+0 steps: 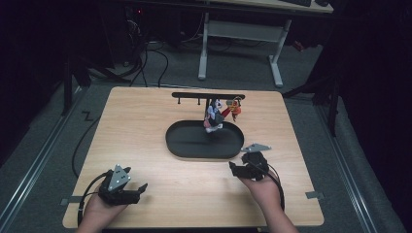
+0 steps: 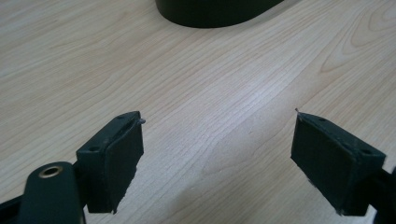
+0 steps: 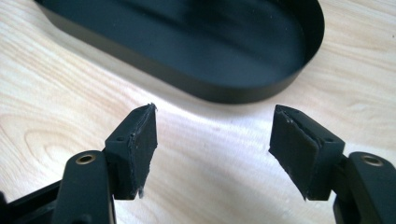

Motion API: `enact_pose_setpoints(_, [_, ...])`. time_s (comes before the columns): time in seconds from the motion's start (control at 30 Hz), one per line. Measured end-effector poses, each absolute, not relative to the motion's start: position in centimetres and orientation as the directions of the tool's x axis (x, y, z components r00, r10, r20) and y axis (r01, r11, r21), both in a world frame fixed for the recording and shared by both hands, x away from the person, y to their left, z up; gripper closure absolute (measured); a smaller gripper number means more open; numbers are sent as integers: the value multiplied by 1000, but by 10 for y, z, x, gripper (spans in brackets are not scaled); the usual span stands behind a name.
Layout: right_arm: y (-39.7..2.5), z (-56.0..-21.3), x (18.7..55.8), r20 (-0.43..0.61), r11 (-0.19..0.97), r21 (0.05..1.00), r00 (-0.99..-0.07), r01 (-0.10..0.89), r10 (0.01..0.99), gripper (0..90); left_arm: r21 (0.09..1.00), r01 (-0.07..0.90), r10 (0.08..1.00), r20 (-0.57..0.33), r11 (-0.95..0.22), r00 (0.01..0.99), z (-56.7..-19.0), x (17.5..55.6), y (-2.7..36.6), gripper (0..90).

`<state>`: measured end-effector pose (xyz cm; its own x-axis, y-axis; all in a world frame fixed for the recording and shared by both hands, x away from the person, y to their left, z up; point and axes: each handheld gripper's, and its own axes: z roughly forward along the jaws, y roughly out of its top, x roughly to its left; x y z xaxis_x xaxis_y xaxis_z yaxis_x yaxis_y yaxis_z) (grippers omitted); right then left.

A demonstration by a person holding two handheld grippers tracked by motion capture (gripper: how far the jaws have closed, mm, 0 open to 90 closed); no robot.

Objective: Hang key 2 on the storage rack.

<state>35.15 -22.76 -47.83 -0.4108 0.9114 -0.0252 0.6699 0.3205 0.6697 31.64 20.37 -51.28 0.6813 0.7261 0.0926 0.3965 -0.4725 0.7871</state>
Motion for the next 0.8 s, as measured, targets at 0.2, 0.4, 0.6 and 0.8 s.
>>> enact_pose_setpoints(0.2, [-239,-510,288,-74,261,842,-377,473,923,383,801,415,733,43,-432,679,-512,317,201,196])
enact_pose_setpoints(0.4, [-251,-507,277,-68,281,832,-414,479,908,295,805,402,744,71,-436,664,-514,315,190,186])
enact_pose_setpoints(0.6, [-249,-522,286,-35,287,808,-445,515,895,261,803,403,746,75,-438,661,-515,317,178,181])
enact_pose_setpoints(0.8, [-246,-522,281,-25,278,812,-445,514,895,246,788,396,722,86,-471,686,-520,317,170,177])
